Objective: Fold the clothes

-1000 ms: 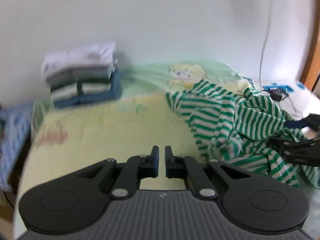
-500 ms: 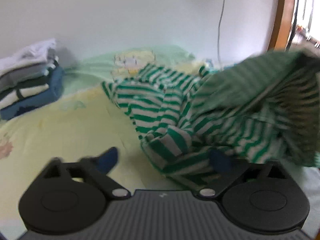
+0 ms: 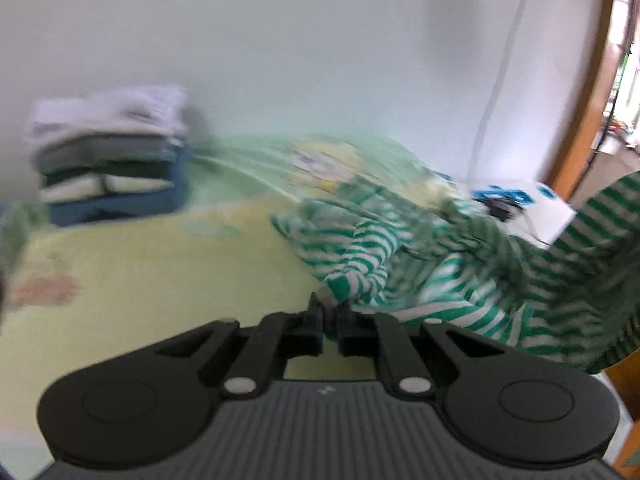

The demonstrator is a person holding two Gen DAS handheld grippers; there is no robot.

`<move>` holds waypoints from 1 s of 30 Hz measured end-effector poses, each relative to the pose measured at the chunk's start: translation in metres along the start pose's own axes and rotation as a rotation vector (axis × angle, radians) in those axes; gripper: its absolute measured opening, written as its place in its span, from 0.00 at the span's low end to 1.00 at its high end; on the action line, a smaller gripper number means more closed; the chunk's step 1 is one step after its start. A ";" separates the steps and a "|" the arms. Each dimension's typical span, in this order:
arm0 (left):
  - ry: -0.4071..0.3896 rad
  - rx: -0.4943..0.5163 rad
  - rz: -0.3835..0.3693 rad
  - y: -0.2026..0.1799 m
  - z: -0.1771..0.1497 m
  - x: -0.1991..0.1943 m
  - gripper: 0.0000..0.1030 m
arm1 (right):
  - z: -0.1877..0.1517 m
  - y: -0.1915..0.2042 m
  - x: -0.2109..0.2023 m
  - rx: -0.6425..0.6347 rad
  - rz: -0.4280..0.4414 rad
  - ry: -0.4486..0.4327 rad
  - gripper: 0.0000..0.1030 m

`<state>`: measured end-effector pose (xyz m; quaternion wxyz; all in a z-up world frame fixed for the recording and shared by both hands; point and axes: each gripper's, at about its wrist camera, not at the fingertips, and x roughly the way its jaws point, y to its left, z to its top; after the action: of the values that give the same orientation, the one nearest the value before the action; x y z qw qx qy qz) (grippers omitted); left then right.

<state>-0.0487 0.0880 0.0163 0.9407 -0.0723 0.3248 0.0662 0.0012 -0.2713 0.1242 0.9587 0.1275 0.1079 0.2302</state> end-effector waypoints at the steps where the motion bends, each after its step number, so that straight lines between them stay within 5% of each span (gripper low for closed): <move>1: -0.013 -0.004 0.024 0.010 0.001 -0.010 0.08 | 0.002 0.007 -0.001 -0.003 0.032 -0.011 0.03; 8: -0.056 -0.103 0.185 0.092 -0.001 -0.070 0.18 | 0.002 0.072 0.002 -0.051 0.269 -0.025 0.03; 11: -0.036 -0.064 0.303 0.110 -0.011 -0.077 0.19 | -0.009 0.099 0.018 -0.097 0.315 0.009 0.03; 13: -0.041 -0.012 0.338 0.113 -0.020 -0.086 0.52 | -0.021 0.115 0.036 -0.123 0.319 0.057 0.03; 14: -0.051 0.003 0.338 0.113 -0.025 -0.092 0.58 | -0.029 0.122 0.047 -0.132 0.321 0.088 0.03; 19: -0.053 0.054 0.212 0.098 -0.047 -0.112 0.90 | -0.057 0.145 0.117 -0.128 0.315 0.228 0.03; 26: 0.095 0.054 -0.013 0.042 -0.080 -0.087 0.92 | -0.083 0.163 0.212 -0.196 0.179 0.289 0.04; 28: 0.134 0.062 -0.050 0.021 -0.088 -0.075 0.93 | -0.089 0.150 0.213 -0.204 0.173 0.314 0.04; 30: 0.174 0.074 -0.076 0.003 -0.094 -0.060 0.92 | -0.094 0.137 0.213 -0.213 0.166 0.340 0.17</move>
<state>-0.1531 0.0691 -0.0200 0.9127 -0.0551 0.4047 0.0120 0.1048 -0.0351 0.0439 0.9125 -0.0065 0.2320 0.3368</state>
